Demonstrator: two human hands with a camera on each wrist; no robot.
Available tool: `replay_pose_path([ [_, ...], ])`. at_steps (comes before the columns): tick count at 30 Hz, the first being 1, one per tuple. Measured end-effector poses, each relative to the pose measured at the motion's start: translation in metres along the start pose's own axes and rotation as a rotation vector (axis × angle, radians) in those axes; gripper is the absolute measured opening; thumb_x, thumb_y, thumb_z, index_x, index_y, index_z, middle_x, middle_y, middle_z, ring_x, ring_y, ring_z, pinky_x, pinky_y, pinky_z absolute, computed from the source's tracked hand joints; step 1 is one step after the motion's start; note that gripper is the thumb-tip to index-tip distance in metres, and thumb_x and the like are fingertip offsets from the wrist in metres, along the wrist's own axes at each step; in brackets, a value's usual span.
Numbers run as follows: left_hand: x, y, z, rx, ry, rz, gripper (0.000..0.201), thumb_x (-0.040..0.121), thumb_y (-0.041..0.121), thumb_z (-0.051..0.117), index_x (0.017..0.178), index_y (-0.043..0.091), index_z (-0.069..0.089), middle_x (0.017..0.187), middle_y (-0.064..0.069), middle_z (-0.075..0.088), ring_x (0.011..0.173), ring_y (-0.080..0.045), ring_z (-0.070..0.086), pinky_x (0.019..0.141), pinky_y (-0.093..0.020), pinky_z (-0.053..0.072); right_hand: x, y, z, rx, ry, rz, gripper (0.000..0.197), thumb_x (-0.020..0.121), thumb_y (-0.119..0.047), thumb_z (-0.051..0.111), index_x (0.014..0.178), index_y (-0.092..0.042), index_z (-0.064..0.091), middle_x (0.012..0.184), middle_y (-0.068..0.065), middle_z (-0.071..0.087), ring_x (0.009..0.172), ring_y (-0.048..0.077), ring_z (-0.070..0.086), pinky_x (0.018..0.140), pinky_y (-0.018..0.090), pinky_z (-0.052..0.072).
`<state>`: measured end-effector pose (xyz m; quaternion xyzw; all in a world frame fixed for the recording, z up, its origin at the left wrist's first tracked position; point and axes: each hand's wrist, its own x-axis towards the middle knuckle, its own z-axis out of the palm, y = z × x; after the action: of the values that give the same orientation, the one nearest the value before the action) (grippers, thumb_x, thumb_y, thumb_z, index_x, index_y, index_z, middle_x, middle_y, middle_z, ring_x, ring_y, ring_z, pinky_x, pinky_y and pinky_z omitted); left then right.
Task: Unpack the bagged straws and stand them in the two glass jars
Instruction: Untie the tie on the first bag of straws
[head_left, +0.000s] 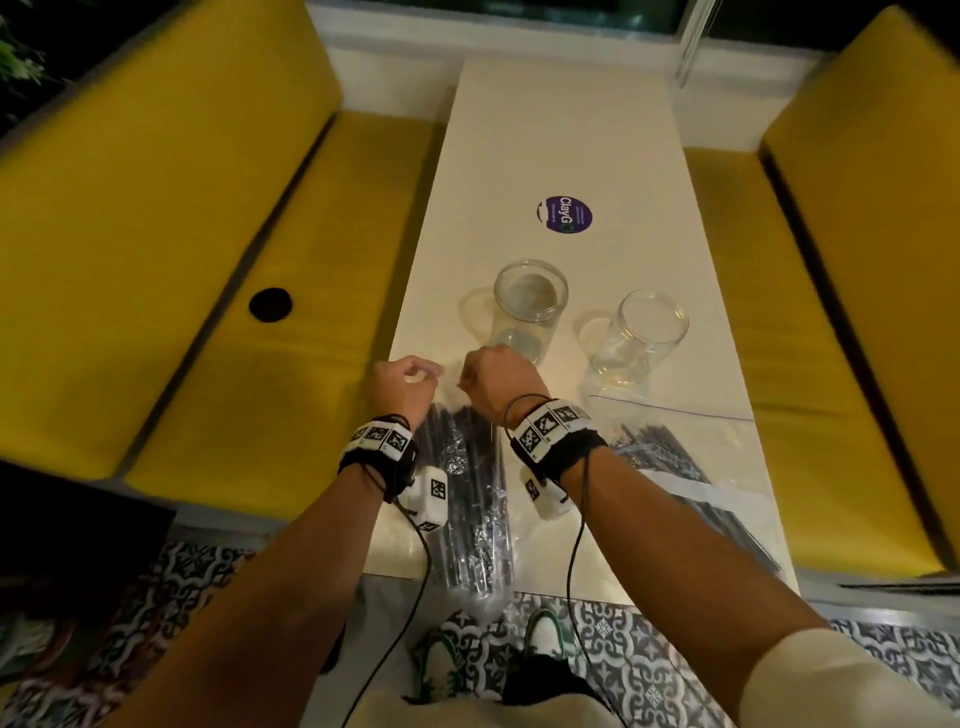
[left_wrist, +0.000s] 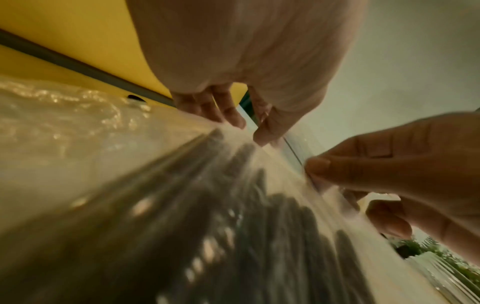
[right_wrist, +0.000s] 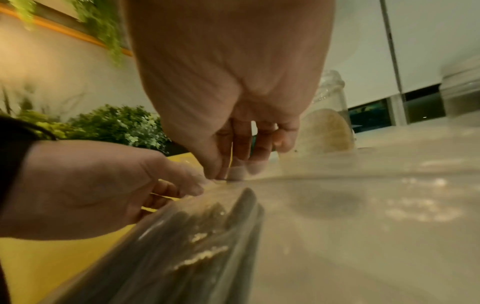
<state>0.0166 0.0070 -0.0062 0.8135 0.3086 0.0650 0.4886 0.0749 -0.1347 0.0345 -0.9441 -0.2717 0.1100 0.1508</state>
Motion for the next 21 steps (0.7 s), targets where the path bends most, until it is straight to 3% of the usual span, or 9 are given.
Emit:
replay_pose_path([
  [1, -0.003, 0.007, 0.001, 0.001, 0.043, -0.008, 0.013, 0.091, 0.006, 0.076, 0.096, 0.019, 0.077, 0.11, -0.007, 0.068, 0.092, -0.023, 0.064, 0.06, -0.016, 0.041, -0.001, 0.0, -0.003, 0.05, -0.01, 0.023, 0.019, 0.098, -0.027, 0.068, 0.105, -0.011, 0.075, 0.108, 0.013, 0.075, 0.1, 0.031, 0.069, 0.087, 0.039, 0.058],
  [4, -0.012, 0.013, 0.004, -0.078, 0.046, -0.076, 0.025, 0.095, 0.017, 0.076, 0.115, 0.016, 0.062, 0.101, 0.001, 0.058, 0.079, -0.012, 0.059, 0.056, -0.015, 0.038, -0.008, -0.001, -0.004, 0.228, 0.007, 0.122, 0.016, 0.096, -0.026, 0.073, 0.091, -0.011, 0.07, 0.101, 0.013, 0.075, 0.093, 0.027, 0.07, 0.086, 0.038, 0.06],
  [6, -0.021, 0.009, 0.007, -0.127, 0.031, -0.068, 0.021, 0.099, 0.024, 0.074, 0.11, 0.013, 0.059, 0.092, 0.004, 0.061, 0.072, -0.005, 0.057, 0.055, -0.014, 0.041, -0.015, -0.001, -0.001, 0.324, 0.027, 0.188, 0.02, 0.094, -0.025, 0.075, 0.081, -0.016, 0.064, 0.091, 0.01, 0.074, 0.084, 0.022, 0.068, 0.079, 0.033, 0.057],
  [9, -0.022, 0.007, 0.003, -0.109, -0.044, 0.011, 0.031, 0.103, 0.029, 0.065, 0.088, 0.003, 0.067, 0.079, -0.007, 0.07, 0.063, -0.012, 0.059, 0.06, -0.024, 0.05, -0.014, -0.007, 0.001, 0.447, 0.089, 0.215, 0.029, 0.091, -0.022, 0.077, 0.071, -0.019, 0.056, 0.073, 0.0, 0.064, 0.067, 0.015, 0.058, 0.066, 0.029, 0.05],
  [10, -0.03, 0.016, 0.005, -0.099, -0.048, 0.031, 0.034, 0.104, 0.029, 0.061, 0.084, 0.003, 0.069, 0.077, -0.007, 0.071, 0.062, -0.011, 0.059, 0.061, -0.026, 0.049, -0.015, 0.0, 0.0, 0.513, 0.094, 0.202, 0.03, 0.091, -0.02, 0.075, 0.069, -0.02, 0.054, 0.07, -0.001, 0.061, 0.065, 0.015, 0.056, 0.065, 0.031, 0.051],
  [11, -0.064, 0.061, 0.036, -0.095, 0.043, 0.036, 0.034, 0.104, 0.028, 0.059, 0.081, 0.005, 0.07, 0.075, -0.006, 0.071, 0.059, -0.006, 0.058, 0.06, -0.026, 0.045, -0.027, 0.047, -0.035, 0.546, 0.048, 0.086, 0.03, 0.092, -0.017, 0.073, 0.068, -0.02, 0.053, 0.069, -0.002, 0.059, 0.065, 0.016, 0.055, 0.064, 0.033, 0.052],
  [13, -0.063, 0.067, 0.028, -0.138, 0.021, 0.039, 0.033, 0.103, 0.027, 0.058, 0.076, 0.011, 0.066, 0.074, -0.005, 0.07, 0.058, -0.004, 0.056, 0.062, -0.026, 0.042, -0.025, 0.045, -0.031, 0.541, 0.021, 0.026, 0.032, 0.093, -0.015, 0.071, 0.067, -0.02, 0.052, 0.067, -0.003, 0.057, 0.062, 0.017, 0.053, 0.057, 0.033, 0.05],
  [17, -0.062, 0.06, 0.032, -0.079, -0.052, 0.074, 0.032, 0.103, 0.021, 0.057, 0.072, 0.017, 0.059, 0.072, -0.004, 0.064, 0.07, -0.019, 0.053, 0.07, -0.032, 0.042, -0.031, 0.051, -0.038, 0.62, -0.12, -0.028, 0.028, 0.094, -0.024, 0.075, 0.078, -0.011, 0.055, 0.071, 0.006, 0.059, 0.049, 0.023, 0.059, 0.045, 0.035, 0.053],
  [21, -0.062, 0.062, 0.027, -0.144, -0.184, 0.016, 0.03, 0.105, 0.015, 0.054, 0.075, 0.016, 0.061, 0.074, -0.004, 0.063, 0.076, -0.021, 0.054, 0.077, -0.035, 0.042, -0.041, 0.054, -0.049, 0.67, -0.311, -0.057, 0.031, 0.103, -0.039, 0.059, 0.09, -0.011, 0.055, 0.071, 0.011, 0.066, 0.043, 0.023, 0.062, 0.041, 0.029, 0.049],
])
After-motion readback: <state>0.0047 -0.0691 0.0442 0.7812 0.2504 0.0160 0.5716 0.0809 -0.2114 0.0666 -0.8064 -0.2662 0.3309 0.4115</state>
